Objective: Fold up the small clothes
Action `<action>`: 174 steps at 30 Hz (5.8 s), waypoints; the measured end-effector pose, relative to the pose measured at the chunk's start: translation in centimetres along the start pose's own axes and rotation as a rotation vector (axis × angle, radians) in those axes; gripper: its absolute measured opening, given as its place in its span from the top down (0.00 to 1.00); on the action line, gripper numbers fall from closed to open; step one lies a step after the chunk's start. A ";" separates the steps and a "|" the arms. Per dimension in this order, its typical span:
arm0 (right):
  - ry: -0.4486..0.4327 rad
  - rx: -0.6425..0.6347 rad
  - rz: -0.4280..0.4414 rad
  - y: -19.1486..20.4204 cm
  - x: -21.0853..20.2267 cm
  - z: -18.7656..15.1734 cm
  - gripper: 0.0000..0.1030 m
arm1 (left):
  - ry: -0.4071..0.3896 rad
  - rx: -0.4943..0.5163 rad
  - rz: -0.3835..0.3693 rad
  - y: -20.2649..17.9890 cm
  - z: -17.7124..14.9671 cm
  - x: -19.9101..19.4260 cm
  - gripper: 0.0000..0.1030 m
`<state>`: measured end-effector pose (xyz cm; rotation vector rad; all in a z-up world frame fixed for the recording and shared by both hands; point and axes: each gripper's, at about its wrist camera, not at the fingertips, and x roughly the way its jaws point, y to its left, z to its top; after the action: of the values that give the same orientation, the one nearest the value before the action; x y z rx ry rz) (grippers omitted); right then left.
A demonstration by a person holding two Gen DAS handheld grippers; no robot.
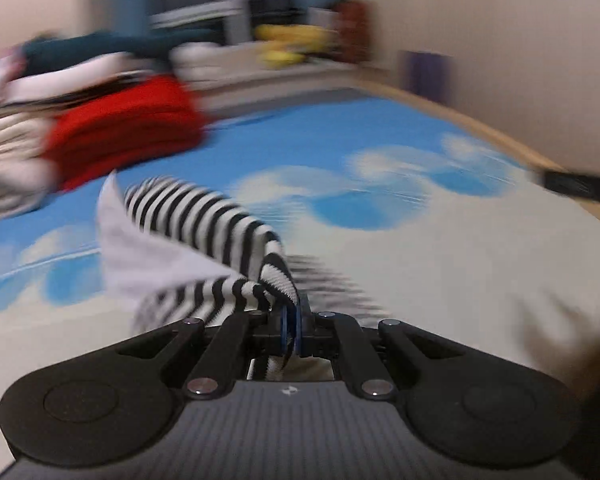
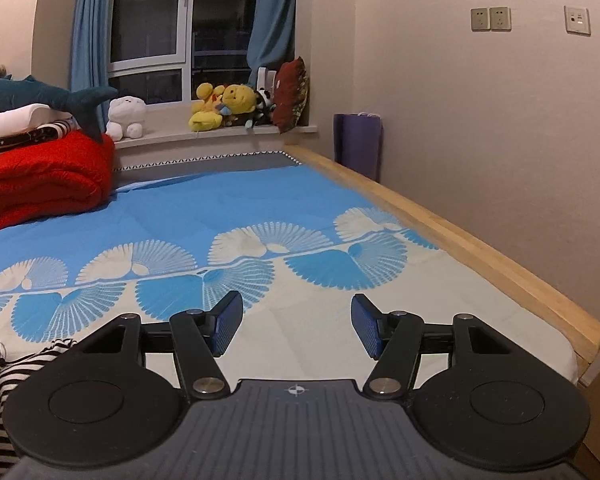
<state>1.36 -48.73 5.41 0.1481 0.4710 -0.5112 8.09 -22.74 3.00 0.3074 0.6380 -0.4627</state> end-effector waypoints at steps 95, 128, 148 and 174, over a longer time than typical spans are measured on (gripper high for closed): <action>0.612 -0.108 0.405 16.2 6.7 -7.7 0.94 | 0.269 -0.546 -0.231 22.3 -1.2 14.3 0.58; 0.640 -0.231 0.359 28.5 7.2 -7.6 0.95 | 0.504 -0.263 -0.039 28.6 -4.7 13.2 0.36; 0.480 -0.196 0.302 24.5 1.6 -4.1 0.59 | 0.302 -0.193 0.143 26.7 -2.7 6.0 0.14; 0.288 -0.201 0.402 21.8 -8.6 -6.0 0.05 | 0.231 -0.329 0.285 20.8 -8.5 -4.3 0.01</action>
<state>3.38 -24.60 4.55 0.1188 0.7502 -0.0448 11.25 -0.10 1.99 0.1355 0.8674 -0.0453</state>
